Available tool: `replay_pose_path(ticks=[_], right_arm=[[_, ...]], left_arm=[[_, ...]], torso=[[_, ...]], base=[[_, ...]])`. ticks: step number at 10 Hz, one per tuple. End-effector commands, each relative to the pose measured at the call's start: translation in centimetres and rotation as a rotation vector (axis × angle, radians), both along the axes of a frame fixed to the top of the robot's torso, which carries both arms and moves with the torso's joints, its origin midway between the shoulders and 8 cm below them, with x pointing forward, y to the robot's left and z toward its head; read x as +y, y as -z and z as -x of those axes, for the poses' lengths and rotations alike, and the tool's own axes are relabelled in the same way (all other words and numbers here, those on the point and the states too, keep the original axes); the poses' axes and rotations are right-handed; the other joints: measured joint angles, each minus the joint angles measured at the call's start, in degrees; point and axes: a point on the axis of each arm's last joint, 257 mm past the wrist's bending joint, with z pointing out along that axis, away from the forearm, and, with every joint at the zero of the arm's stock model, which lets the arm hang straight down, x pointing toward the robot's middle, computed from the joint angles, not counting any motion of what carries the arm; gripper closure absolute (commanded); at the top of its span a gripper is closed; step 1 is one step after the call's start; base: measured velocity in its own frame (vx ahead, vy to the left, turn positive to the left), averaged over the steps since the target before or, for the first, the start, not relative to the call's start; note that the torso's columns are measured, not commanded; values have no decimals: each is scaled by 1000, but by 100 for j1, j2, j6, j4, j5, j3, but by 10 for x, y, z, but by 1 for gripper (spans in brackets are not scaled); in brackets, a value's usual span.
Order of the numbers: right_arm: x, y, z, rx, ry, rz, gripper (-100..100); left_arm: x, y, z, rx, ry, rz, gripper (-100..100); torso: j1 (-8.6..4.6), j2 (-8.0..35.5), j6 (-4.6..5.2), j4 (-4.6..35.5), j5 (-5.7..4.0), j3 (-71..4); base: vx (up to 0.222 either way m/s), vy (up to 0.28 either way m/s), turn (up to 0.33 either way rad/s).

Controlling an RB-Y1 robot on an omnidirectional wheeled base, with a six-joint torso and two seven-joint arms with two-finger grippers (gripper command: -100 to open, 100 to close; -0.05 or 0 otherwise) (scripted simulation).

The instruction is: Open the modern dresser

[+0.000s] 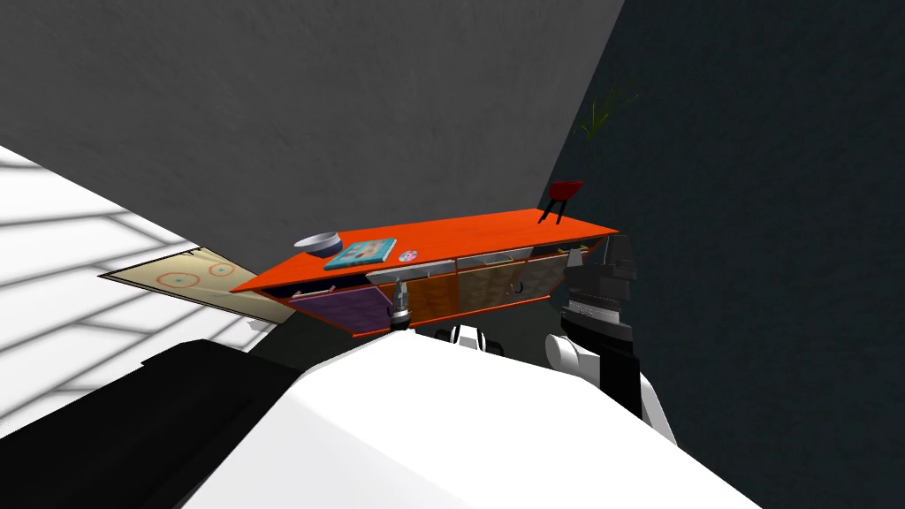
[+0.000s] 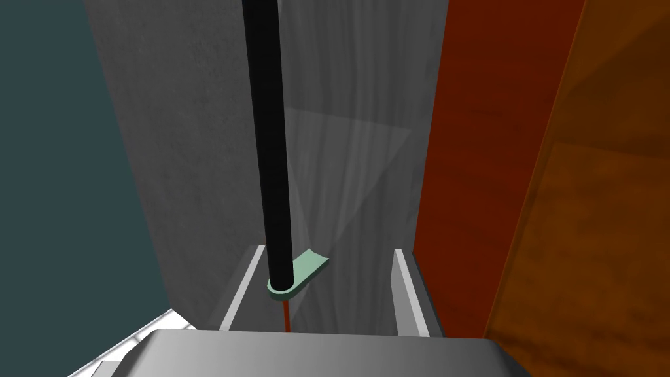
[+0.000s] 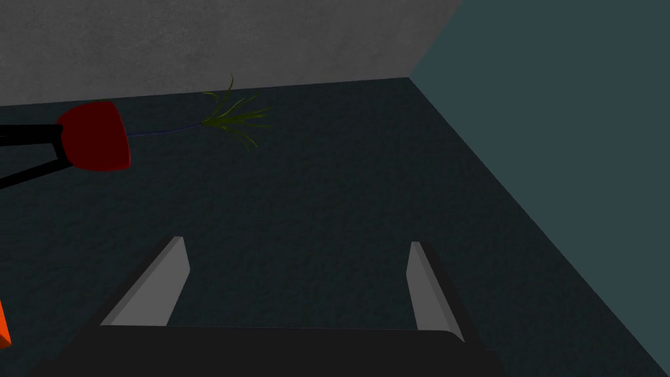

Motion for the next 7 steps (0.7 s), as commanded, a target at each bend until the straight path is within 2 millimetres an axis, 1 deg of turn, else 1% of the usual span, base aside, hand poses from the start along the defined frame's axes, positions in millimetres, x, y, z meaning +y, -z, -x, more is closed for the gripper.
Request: replay_pose_path(ticks=[1, 2, 3, 4, 5, 6, 7], right_arm=[[0, 0, 0, 0, 0, 0, 0], [0, 0, 0, 0, 0, 0, 0], [0, 0, 0, 0, 0, 0, 0], [0, 0, 0, 0, 0, 0, 0], [0, 0, 0, 0, 0, 0, 0], [0, 0, 0, 0, 0, 0, 0], [0, 0, 0, 0, 0, 0, 0]], left_arm=[[-1, 5, 27, 12, 7, 2, 100], [-9, -8, 33, -22, 31, 4, 100], [-6, 0, 43, 5, 21, 4, 100], [-14, -10, 50, -21, 42, 8, 100], [-12, -4, 61, 0, 32, 6, 100], [-10, -1, 65, 12, 28, 6, 100], [-10, -4, 62, 1, 30, 6, 100]], torso=[[-10, 1, 0, 14, -15, -5], [-7, 4, 0, 4, -5, 1], [-13, 6, 6, 14, -14, -1], [-20, 19, 10, 10, -8, 9], [-24, 16, 10, 17, -16, 5], [-26, 17, 14, 13, -13, 6], [-24, 18, 16, 8, -5, 11]], base=[[119, -7, 35], [127, -12, 85], [98, -11, 56], [104, -15, 78], [96, -4, 45], [44, -3, -2], [10, -2, 5]])
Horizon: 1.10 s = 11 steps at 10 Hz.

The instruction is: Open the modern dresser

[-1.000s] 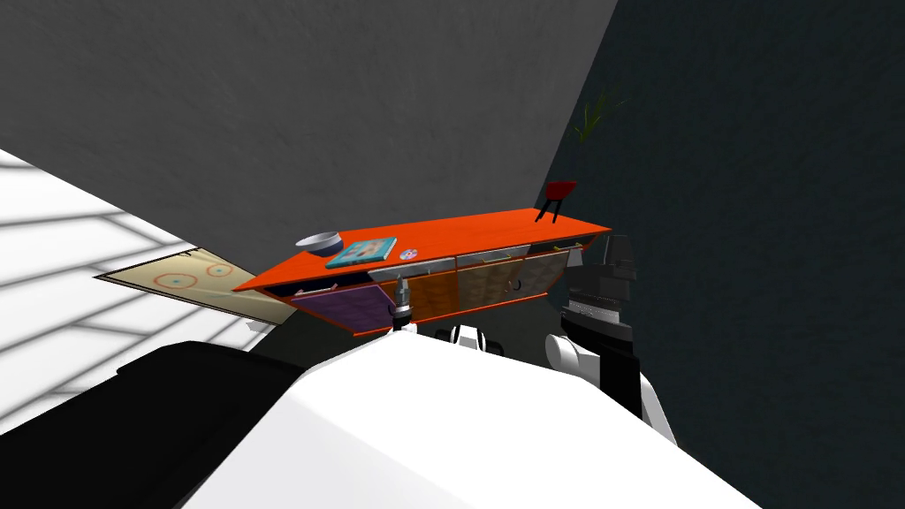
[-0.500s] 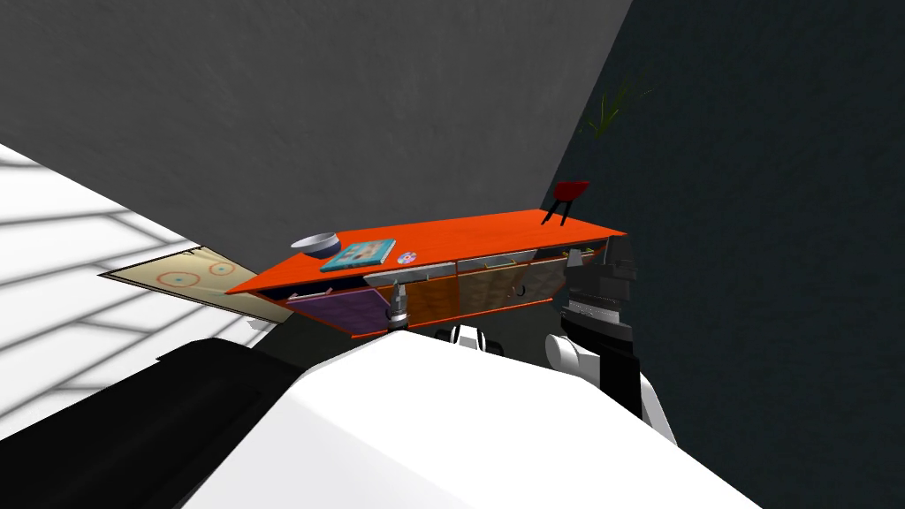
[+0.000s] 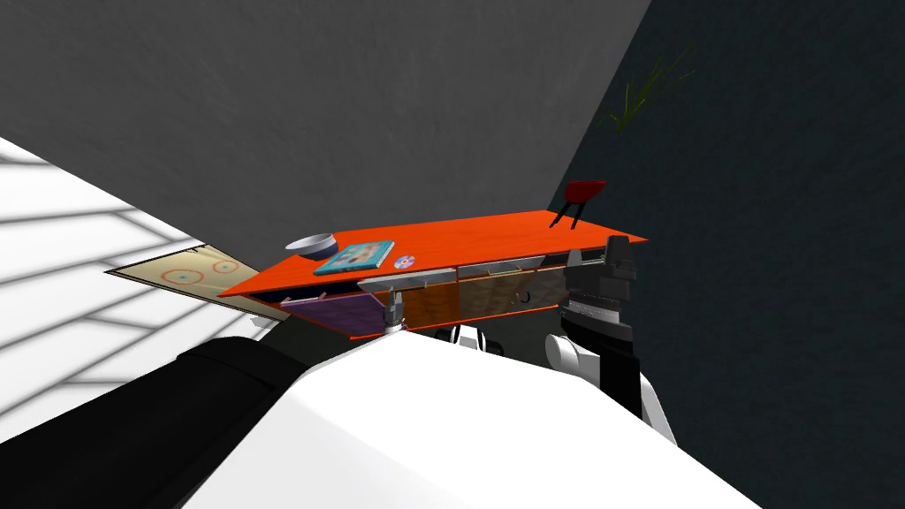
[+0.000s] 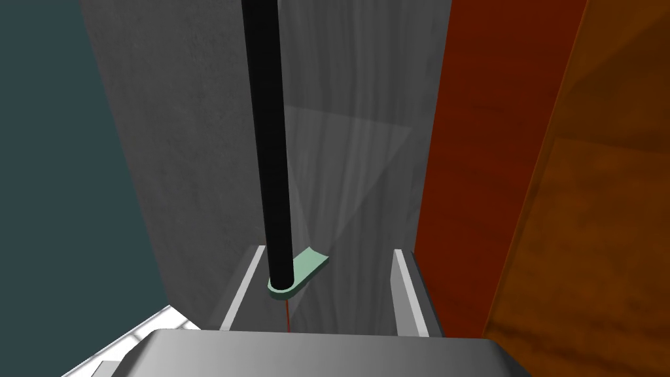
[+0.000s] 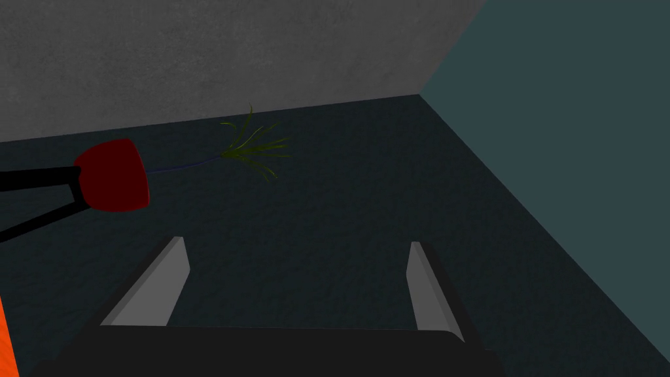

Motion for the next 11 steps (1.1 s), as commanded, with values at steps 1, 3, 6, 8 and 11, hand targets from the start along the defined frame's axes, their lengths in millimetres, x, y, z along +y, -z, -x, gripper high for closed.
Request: replay_pose_path(ticks=[1, 3, 6, 8, 11], right_arm=[[0, 0, 0, 0, 0, 0, 0], [0, 0, 0, 0, 0, 0, 0], [0, 0, 0, 0, 0, 0, 0], [0, 0, 0, 0, 0, 0, 0], [0, 0, 0, 0, 0, 0, 0]], left_arm=[[7, -6, -1, 3, 4, -2, 100], [14, -13, -3, 5, 9, -3, 100], [20, -20, -5, 7, 15, -5, 100], [20, -12, -5, 36, 14, 7, 100], [41, -28, -7, 44, 12, 15, -100]], torso=[[3, -2, -1, 2, -2, -2], [-23, 38, -11, 18, -18, 17], [-18, 14, -17, 34, -47, -8], [-36, 21, -16, 44, -63, -7], [-5, -12, -7, 4, -11, -12]], base=[[-89, -73, 23], [-153, -108, 38], [-121, -65, 8], [-45, -33, 14], [-2, -44, 8]])
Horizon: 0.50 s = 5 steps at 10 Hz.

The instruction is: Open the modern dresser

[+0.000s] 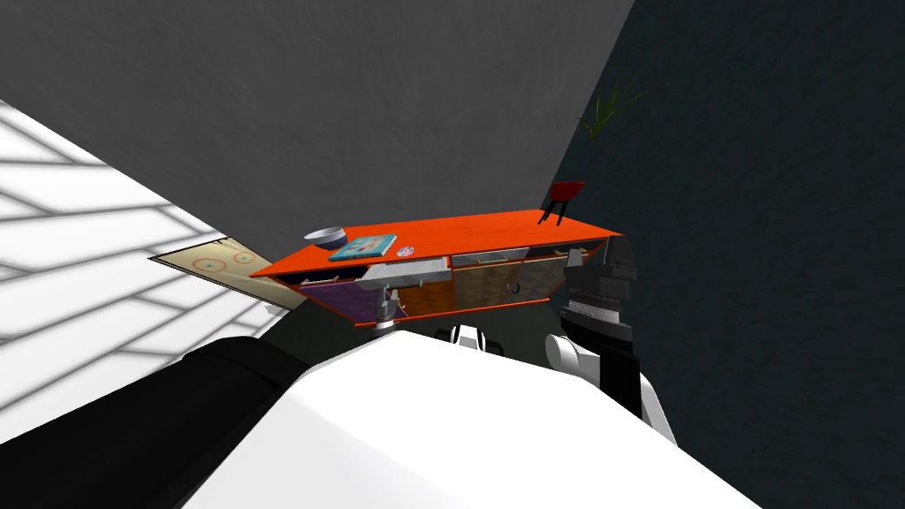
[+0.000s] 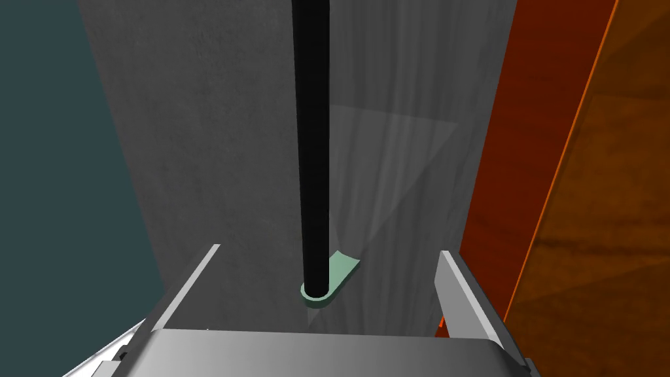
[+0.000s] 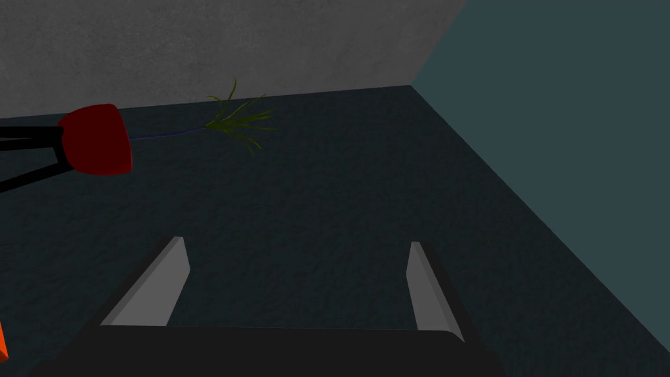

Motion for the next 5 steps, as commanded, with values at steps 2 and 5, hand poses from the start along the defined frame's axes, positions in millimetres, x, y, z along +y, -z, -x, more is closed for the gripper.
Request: replay_pose_path(ticks=[2, 5], right_arm=[[0, 0, 0, 0, 0, 0, 0], [0, 0, 0, 0, 0, 0, 0]], left_arm=[[13, -13, -2, 2, 1, 5, -100], [25, -28, -3, 2, 4, 10, -100]], torso=[[-3, 14, -3, 15, -17, 3], [-26, 44, -9, 36, -42, 16]], base=[[-2, -43, 4], [-3, -33, 1]])
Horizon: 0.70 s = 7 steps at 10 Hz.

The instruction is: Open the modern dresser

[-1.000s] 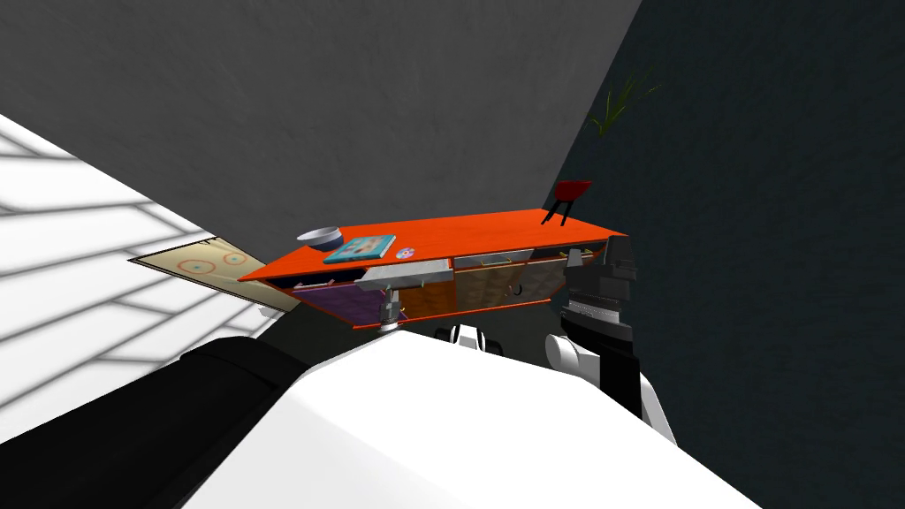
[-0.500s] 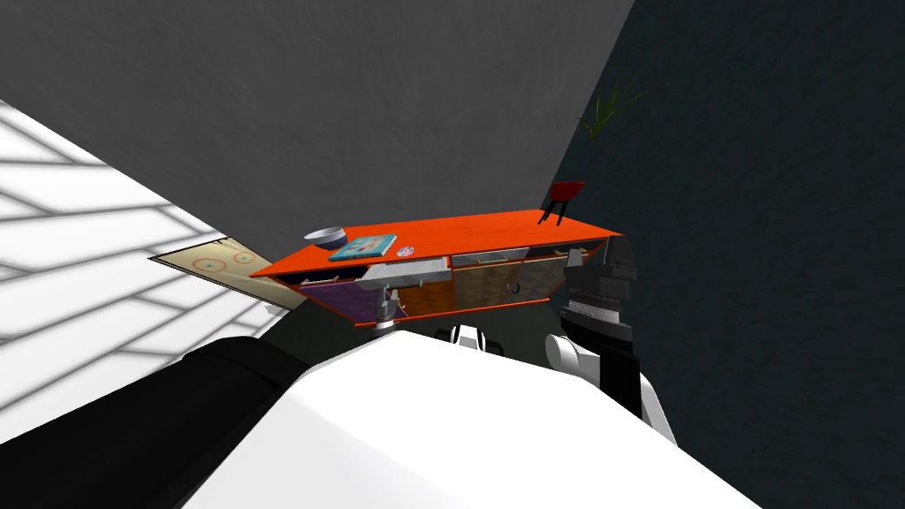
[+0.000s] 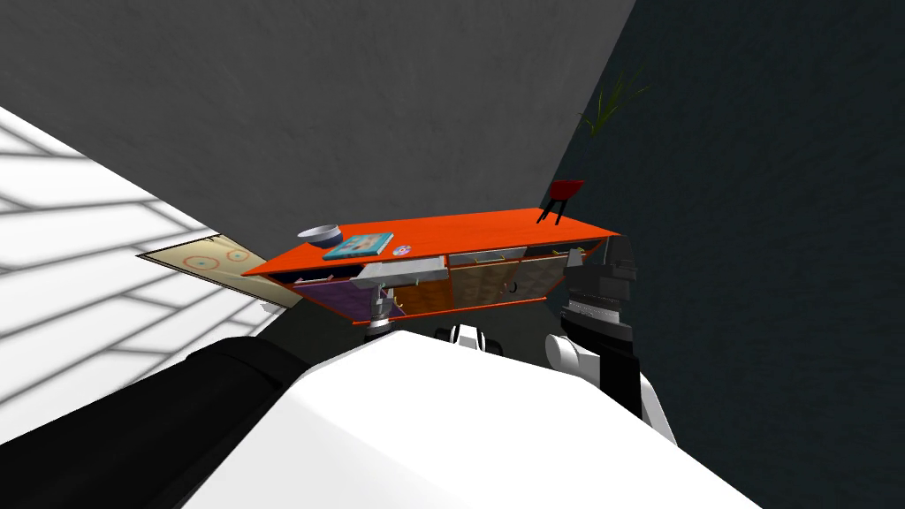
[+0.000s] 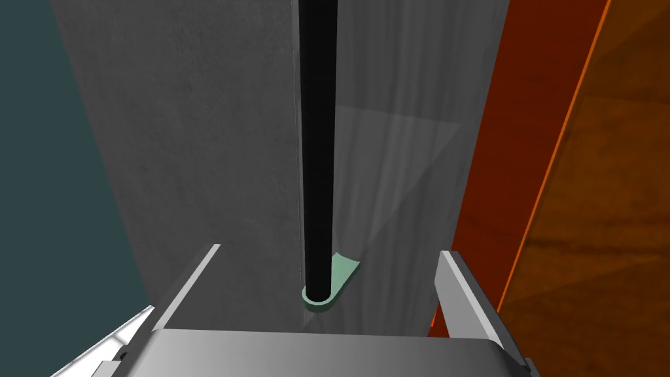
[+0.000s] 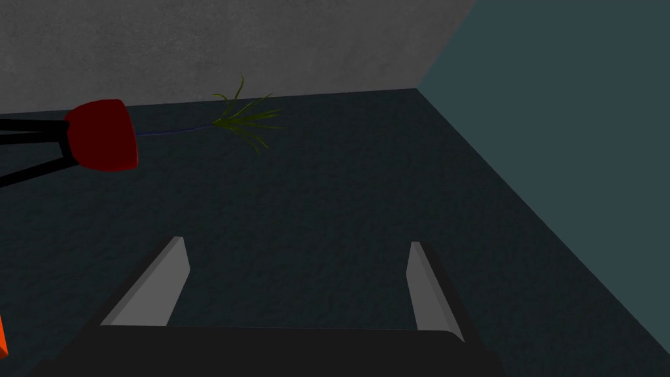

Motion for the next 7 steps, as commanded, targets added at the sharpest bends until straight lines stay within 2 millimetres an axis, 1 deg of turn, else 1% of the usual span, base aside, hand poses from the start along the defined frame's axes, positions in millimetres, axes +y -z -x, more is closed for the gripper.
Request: replay_pose_path(ticks=[1, 3, 4, 5, 6, 7], right_arm=[[0, 0, 0, 0, 0, 0, 0], [0, 0, 0, 0, 0, 0, 0], [0, 0, 0, 0, 0, 0, 0], [0, 0, 0, 0, 0, 0, 0], [0, 0, 0, 0, 0, 0, 0], [0, 0, 0, 0, 0, 0, 0]], left_arm=[[6, -16, -4, -23, 4, -6, -100], [13, -27, -5, -23, 8, -3, -100], [13, -27, -5, -23, 8, -3, -100], [13, -10, -3, 17, 2, 13, -100], [13, -6, -2, 28, 0, 18, 0], [14, -2, -2, 40, -2, 22, 0]], torso=[[-4, 4, -1, 4, -4, 3], [-22, 17, -2, 19, -25, 5], [-29, 24, -4, 23, -31, 8], [-33, 29, -3, 25, -33, 10], [-23, 18, 4, 11, -13, 10], [-8, 1, 8, -2, 3, 3]], base=[[2, -27, 6], [1, -31, 0], [0, -22, 5], [6, -3, 2], [0, 0, 0], [0, 0, 0]])
